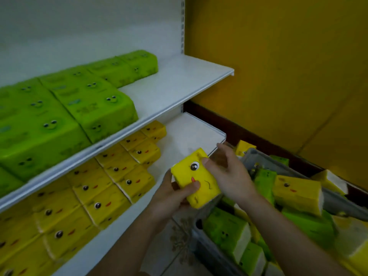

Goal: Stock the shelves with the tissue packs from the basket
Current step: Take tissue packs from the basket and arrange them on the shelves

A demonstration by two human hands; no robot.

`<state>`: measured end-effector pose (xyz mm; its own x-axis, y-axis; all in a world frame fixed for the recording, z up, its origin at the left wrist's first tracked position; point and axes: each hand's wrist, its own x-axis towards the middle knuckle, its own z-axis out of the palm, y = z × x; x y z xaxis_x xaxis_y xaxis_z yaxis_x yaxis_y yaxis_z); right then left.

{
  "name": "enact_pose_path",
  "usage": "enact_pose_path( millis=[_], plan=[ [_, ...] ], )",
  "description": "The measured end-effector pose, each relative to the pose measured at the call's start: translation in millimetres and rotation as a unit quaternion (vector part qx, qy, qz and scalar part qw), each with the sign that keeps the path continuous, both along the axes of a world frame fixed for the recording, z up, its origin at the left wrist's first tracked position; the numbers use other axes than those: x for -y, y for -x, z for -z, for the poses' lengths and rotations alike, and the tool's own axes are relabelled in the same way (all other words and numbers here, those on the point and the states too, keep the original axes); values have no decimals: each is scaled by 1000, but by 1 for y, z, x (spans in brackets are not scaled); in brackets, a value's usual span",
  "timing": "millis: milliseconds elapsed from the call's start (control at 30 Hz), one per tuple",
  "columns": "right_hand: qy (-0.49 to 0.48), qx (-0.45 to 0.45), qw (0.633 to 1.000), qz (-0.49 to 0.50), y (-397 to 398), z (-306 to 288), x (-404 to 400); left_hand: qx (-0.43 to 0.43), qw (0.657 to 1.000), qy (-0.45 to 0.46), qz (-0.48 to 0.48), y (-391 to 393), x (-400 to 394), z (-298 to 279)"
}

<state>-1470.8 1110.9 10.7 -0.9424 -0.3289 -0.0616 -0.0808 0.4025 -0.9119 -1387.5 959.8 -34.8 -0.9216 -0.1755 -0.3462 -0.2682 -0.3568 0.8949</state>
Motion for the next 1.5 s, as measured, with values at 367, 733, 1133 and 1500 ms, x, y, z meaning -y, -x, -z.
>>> enact_pose_path(
  millis=[367,733,1133,1500],
  plan=[
    [17,188,981,50,63,91,127,186,935,235,-187,41,66,57],
    [-196,95,973,-73,129,186,203,290,644,696,132,7,139,123],
    [-189,68,977,-70,124,156,178,241,654,713,80,26,128,103],
    [-76,-92,989,86,58,33,-17,-133,837,530,5,70,-20,20]
  ],
)
